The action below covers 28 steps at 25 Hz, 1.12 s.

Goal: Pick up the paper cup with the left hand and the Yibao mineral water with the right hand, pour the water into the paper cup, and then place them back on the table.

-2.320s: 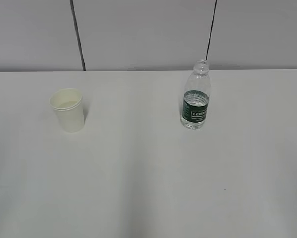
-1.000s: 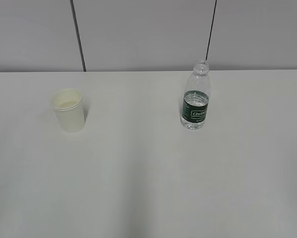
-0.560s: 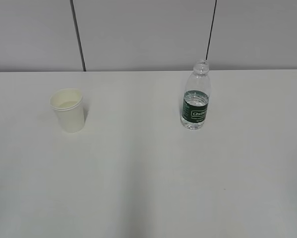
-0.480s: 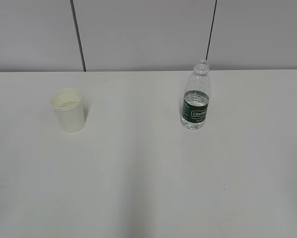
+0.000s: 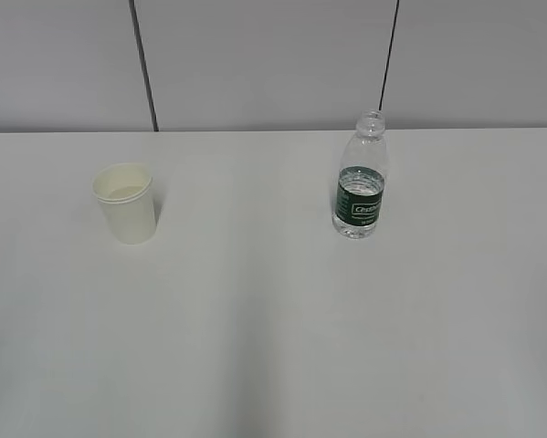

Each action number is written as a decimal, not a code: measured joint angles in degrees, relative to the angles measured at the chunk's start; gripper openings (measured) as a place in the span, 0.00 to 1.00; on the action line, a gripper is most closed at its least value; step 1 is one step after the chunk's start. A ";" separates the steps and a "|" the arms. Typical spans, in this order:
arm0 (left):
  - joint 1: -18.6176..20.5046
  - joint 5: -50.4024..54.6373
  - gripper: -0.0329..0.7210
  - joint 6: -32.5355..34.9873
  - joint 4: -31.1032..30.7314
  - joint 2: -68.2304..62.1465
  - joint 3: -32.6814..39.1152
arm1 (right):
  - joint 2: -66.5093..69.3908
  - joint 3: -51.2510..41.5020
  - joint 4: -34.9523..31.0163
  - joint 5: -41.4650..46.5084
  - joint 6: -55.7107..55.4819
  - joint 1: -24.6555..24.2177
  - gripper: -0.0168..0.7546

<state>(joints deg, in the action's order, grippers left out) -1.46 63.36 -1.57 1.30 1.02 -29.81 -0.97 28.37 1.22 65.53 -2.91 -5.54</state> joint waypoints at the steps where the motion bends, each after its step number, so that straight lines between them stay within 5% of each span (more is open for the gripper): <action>1: 0.00 0.00 0.62 0.00 0.00 0.00 0.00 | 0.00 0.00 0.00 0.00 0.00 0.00 0.78; 28: 0.00 0.00 0.59 0.00 0.00 0.00 0.00 | 0.00 0.00 0.00 0.00 0.00 0.00 0.78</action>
<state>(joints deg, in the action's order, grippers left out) -1.46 63.36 -1.57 1.30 1.02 -29.81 -0.97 28.37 1.22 65.53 -2.91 -5.54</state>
